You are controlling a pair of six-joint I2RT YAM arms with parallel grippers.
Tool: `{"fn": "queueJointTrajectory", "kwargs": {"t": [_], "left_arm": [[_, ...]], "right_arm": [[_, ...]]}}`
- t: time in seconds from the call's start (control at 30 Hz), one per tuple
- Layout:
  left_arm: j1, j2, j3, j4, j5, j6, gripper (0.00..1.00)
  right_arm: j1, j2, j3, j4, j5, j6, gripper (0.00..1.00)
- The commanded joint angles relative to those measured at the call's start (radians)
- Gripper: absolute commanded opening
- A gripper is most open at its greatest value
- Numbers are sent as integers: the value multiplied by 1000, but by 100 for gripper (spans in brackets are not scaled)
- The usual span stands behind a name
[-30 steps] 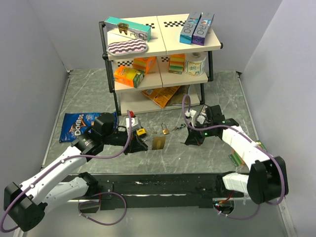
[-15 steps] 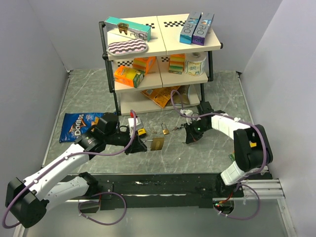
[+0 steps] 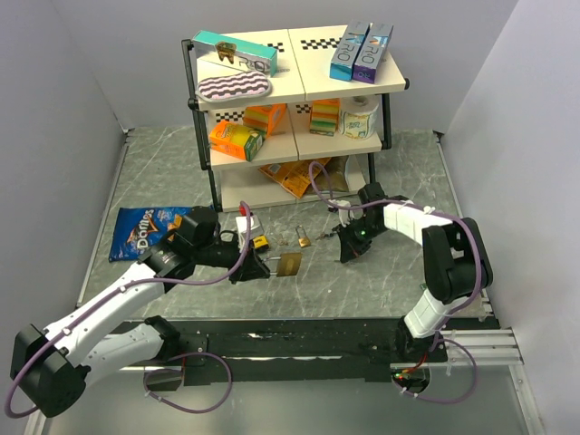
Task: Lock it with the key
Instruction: Place the key at the center of the board.
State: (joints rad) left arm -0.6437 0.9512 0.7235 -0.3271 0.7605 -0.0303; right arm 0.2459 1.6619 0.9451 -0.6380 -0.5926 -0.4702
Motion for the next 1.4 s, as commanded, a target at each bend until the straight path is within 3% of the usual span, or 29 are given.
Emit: {"fn": "queueJointTrajectory", "kwargs": {"t": [0.0,0.3,0.53,0.57,0.73,0.8,0.87,1.0,1.17,1.37], "left_arm": [[3,-5,25,103,43,-10,1],[3,-14,22,99,34,-3,1],[3,6,30,76,49,3,1],[3,11,31,74,68,-3,1],[1,69,51,59,74,-65,1],[1,90,63,49,74,-101,1],[1,124,77,46,82,-138,1],[1,196,103,56,126,-226,1],[-1,274,123,121,187,-377,1],[-19,319,152,191,194,-441,1]], "right_arm": [[0,7,21,-57,-16,-65,3],[30,24,31,-132,-39,-137,1],[33,-25,29,-134,-84,-131,41],[33,-62,21,-121,-101,-121,49],[38,-215,9,-105,-168,-90,68],[46,-316,-5,-86,-182,-82,83],[52,-440,-37,-29,-179,-71,84],[133,-643,-117,95,-128,-79,98],[331,-793,-186,176,-13,-140,99],[513,-791,-218,256,132,-191,99]]}}
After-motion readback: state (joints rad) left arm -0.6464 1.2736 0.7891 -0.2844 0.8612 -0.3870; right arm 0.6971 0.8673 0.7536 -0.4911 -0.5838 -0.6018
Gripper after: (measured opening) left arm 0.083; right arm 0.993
